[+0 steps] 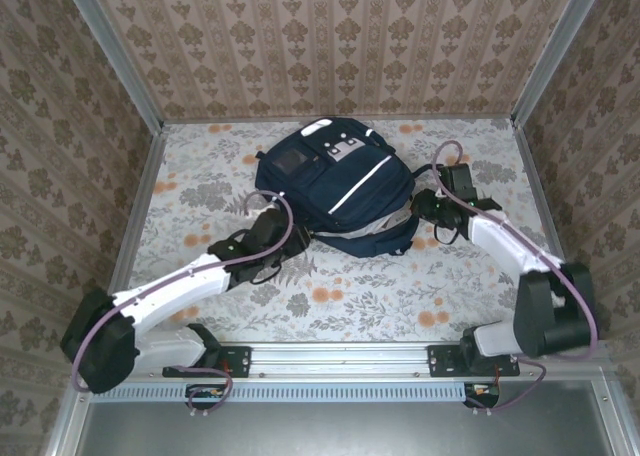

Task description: Pack books, pencil case, and school supplies into a backpack

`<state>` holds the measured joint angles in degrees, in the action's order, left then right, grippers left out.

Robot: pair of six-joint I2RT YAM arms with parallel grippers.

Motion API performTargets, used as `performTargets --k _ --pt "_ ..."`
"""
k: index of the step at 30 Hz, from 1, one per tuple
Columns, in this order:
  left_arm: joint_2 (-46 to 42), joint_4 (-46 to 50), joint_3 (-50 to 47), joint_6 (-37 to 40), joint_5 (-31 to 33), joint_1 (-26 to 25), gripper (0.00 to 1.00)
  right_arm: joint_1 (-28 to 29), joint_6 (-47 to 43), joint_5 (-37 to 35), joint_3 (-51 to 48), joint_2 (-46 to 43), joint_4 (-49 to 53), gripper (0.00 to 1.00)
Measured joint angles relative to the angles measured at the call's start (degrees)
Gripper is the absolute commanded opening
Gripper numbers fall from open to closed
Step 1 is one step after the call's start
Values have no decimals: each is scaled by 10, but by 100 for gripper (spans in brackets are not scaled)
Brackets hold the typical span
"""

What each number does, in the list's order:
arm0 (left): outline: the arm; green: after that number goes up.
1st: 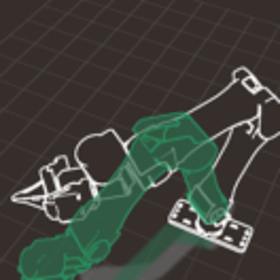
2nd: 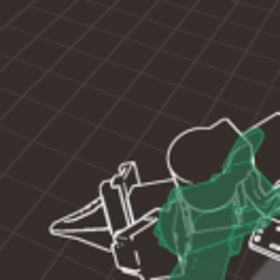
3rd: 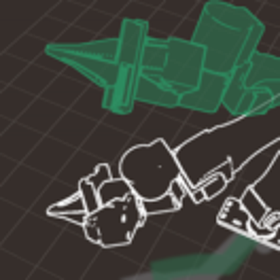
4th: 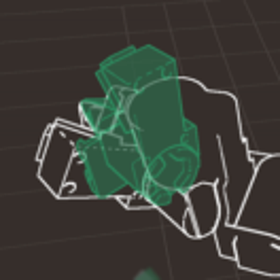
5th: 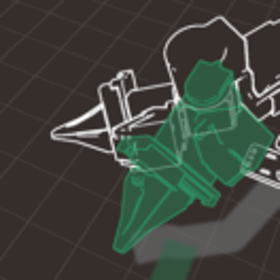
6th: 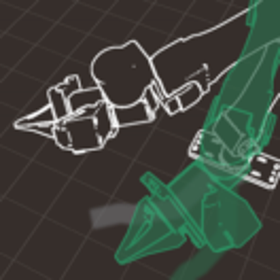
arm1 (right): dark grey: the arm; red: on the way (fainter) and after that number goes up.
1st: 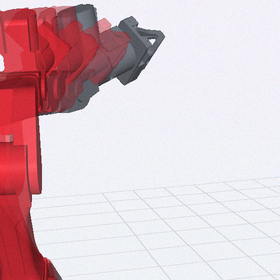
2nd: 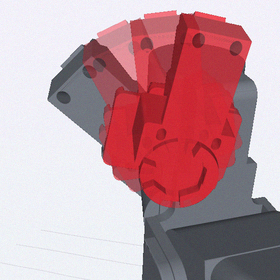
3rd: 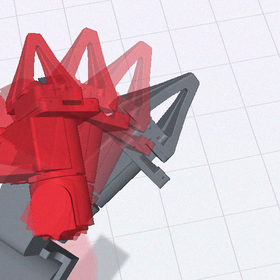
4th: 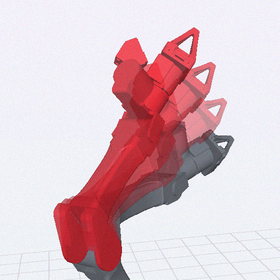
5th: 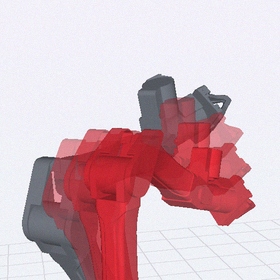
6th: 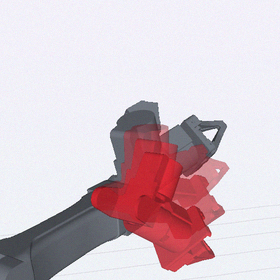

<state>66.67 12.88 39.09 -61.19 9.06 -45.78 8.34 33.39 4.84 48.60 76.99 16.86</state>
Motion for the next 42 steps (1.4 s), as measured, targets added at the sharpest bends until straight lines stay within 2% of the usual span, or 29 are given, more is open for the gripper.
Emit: performTargets --k 4,8,11,15,19,22,31,35,38,42 --pt "-25 -27 -35 8 -19 74 62 24 14 4 -48 -112 0 44" --pt "17 -60 -41 28 -67 149 61 80 31 -1 -84 -200 11 45" --pt "68 -78 -27 45 -104 171 63 138 50 -16 -105 -244 17 46" --pt "126 -108 -5 57 -146 181 63 226 76 -54 -116 -263 22 47" --pt "175 -141 11 57 -183 189 63 310 93 -106 -116 -242 23 52" --pt "188 -157 15 58 -203 189 63 343 106 -127 -110 -202 22 58" --pt "184 -154 15 96 -242 192 63 366 125 -156 -29 -80 20 56" --pt "195 -165 15 99 -261 225 64 387 125 -166 -7 -48 9 56" --pt "225 -187 16 98 -280 254 69 409 125 -170 7 -18 -1 56" --pt "272 -200 40 98 -302 275 70 438 125 -175 24 21 -4 56"
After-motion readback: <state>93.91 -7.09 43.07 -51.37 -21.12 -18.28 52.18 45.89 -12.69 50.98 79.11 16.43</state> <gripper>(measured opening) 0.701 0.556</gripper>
